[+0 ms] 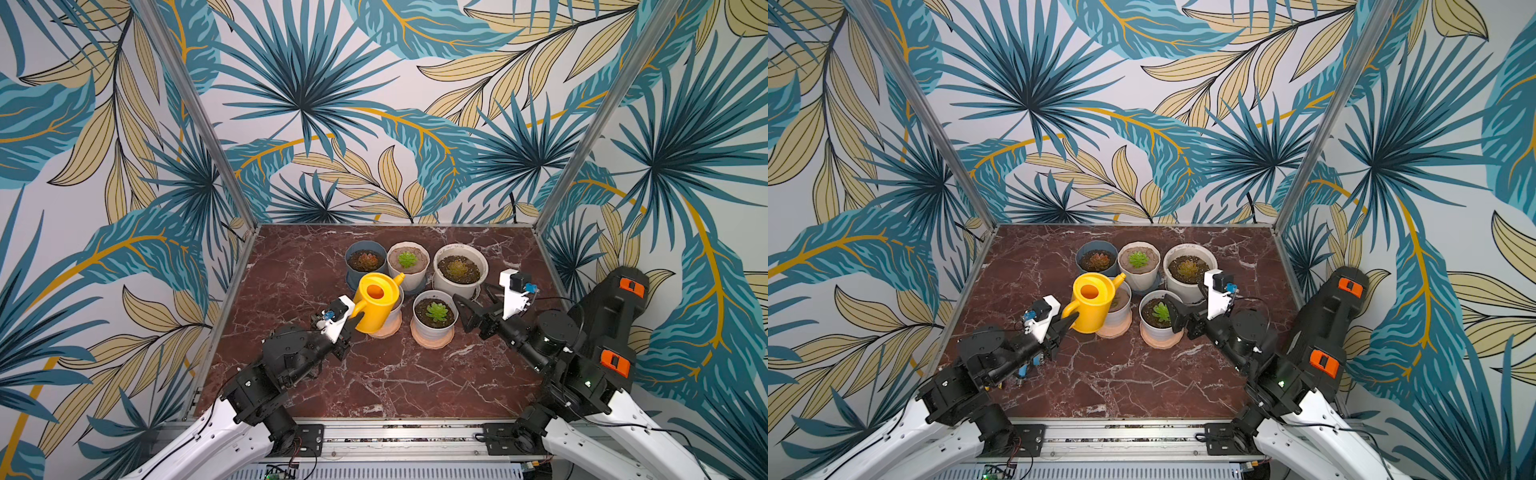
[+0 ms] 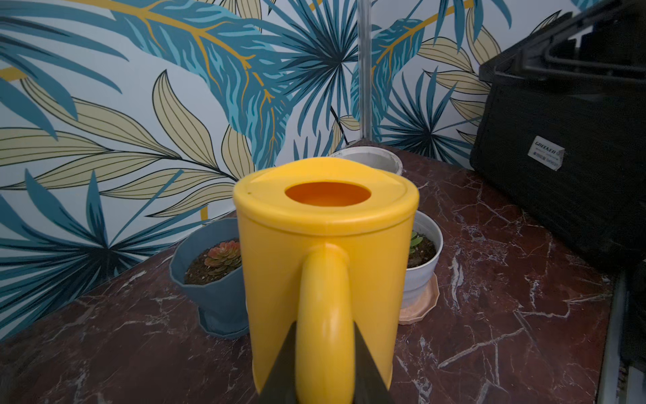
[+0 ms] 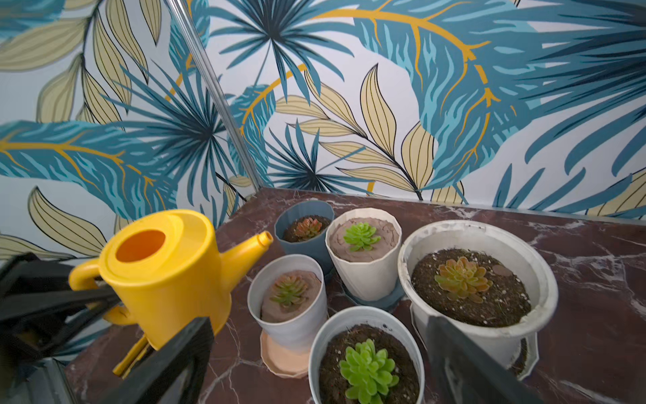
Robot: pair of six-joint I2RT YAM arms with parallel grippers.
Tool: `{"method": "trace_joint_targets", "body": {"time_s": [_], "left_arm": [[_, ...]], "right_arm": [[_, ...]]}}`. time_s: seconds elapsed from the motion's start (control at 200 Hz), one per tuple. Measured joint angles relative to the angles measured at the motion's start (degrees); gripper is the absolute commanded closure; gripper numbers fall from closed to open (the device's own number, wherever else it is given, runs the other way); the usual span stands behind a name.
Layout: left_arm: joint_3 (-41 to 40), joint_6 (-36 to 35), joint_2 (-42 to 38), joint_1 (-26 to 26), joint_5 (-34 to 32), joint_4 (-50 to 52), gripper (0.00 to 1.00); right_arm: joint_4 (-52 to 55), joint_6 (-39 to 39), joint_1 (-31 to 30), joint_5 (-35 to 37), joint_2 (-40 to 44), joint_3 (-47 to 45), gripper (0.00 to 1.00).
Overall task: Water the succulent around the soil edge
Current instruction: Water the soil of the potted plant with water.
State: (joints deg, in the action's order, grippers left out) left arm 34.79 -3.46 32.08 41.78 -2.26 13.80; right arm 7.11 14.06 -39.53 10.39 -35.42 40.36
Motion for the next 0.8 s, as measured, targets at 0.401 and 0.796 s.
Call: {"method": "trace_joint_targets", "body": {"time_s": [0.401, 0.796], "left_arm": [[6.10, 2.84, -0.31, -2.47, 1.75, 17.84, 1.00], [8.57, 1.73, 4.52, -2.47, 2.08, 21.35, 1.00]], "right_arm": [[-7.48, -3.45, 0.00, -0.13, 0.31, -7.85, 0.01], [-8.81, -3.85, 0.00, -0.11, -1.73, -7.85, 0.01]]}}
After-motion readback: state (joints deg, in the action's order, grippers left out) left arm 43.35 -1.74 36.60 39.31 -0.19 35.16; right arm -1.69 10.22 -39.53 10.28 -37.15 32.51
